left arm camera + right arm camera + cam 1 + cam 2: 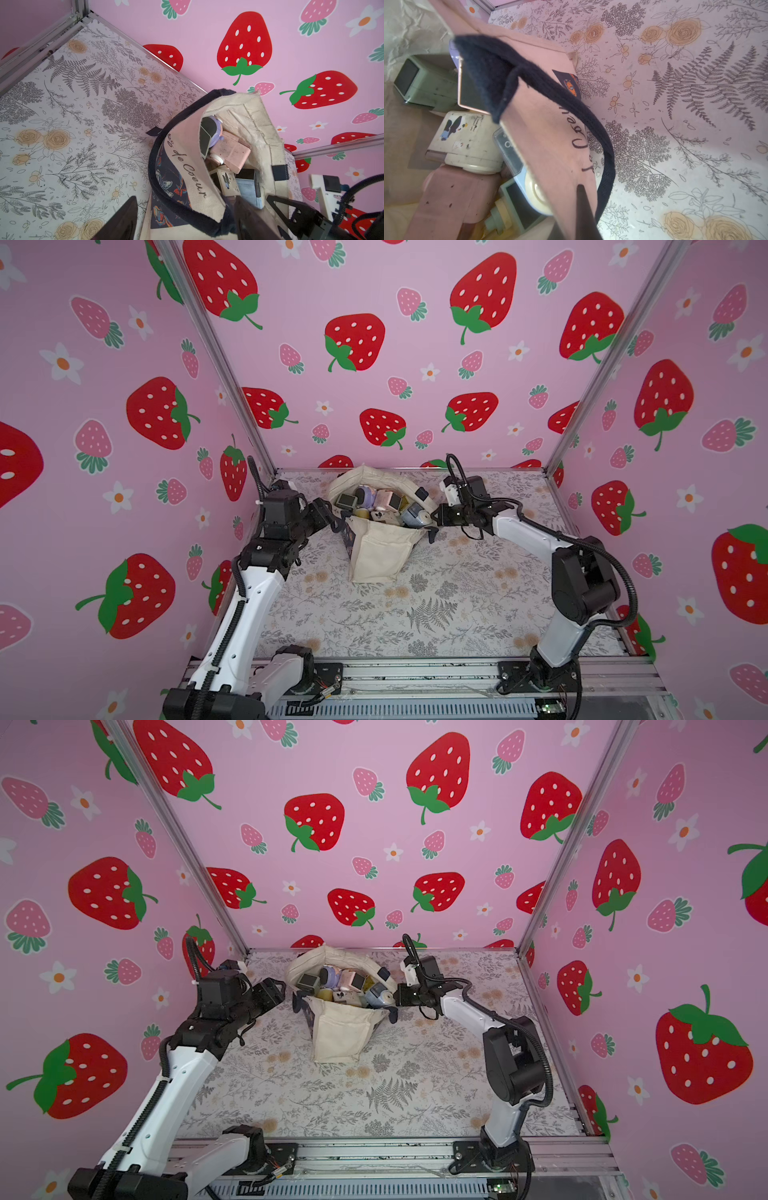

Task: Take out the pencil sharpeners from the tote bags
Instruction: Adjust the canvas bag at the center of the board.

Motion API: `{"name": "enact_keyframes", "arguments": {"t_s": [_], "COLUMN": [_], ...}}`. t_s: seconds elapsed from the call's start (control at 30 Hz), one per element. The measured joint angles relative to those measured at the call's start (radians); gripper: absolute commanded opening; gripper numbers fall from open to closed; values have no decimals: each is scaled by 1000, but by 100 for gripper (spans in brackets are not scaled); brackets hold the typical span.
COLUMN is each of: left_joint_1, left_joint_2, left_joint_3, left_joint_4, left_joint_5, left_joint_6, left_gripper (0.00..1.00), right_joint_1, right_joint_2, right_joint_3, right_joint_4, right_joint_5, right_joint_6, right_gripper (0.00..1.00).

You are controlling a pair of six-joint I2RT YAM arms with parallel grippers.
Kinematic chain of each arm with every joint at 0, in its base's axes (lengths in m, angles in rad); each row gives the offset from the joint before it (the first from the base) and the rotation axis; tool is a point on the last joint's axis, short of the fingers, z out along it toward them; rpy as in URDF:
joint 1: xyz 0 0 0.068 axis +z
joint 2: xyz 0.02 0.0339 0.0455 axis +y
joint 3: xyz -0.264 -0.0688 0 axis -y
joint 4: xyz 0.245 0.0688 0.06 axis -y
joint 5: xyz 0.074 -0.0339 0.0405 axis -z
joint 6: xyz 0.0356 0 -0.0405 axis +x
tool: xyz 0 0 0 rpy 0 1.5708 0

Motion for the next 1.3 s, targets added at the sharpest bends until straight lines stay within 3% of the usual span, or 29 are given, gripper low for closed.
{"name": "enact_keyframes", "arguments": {"t_s": [0.43, 0.53, 0.63, 0.7, 0.93, 1.07, 1.17, 1.3], "left_joint_1": [-17, -23, -24, -25, -21, -21, -21, -19], "left_joint_2": [260, 313, 361, 382, 371, 341, 335, 335], "left_joint_3": [120, 146, 183, 203, 209, 209, 209, 209], "left_joint_4": [-29, -35, -51, -61, -68, -81, -83, -74], "left_joint_5": [10, 9, 2, 0, -10, -9, -9, -6], "left_joint_6": [39, 51, 72, 87, 120, 137, 146, 156], "left_gripper": [71, 52, 12, 0, 0, 0, 0, 0], "right_joint_1": [26, 31, 39, 48, 139, 238, 323, 410], "right_joint_2": [-10, -14, -16, -20, -77, -121, -137, -161], "right_joint_3": [-16, -33, -40, -47, -142, -222, -266, -311], "right_joint_4": [13, 31, 41, 48, 113, 146, 156, 162], "right_joint_5": [36, 45, 59, 71, 138, 166, 156, 129], "right_joint_6": [-7, -11, -15, -17, -19, -18, -24, -53], "right_gripper": [5, 5, 5, 6, 6, 11, 22, 48]}}
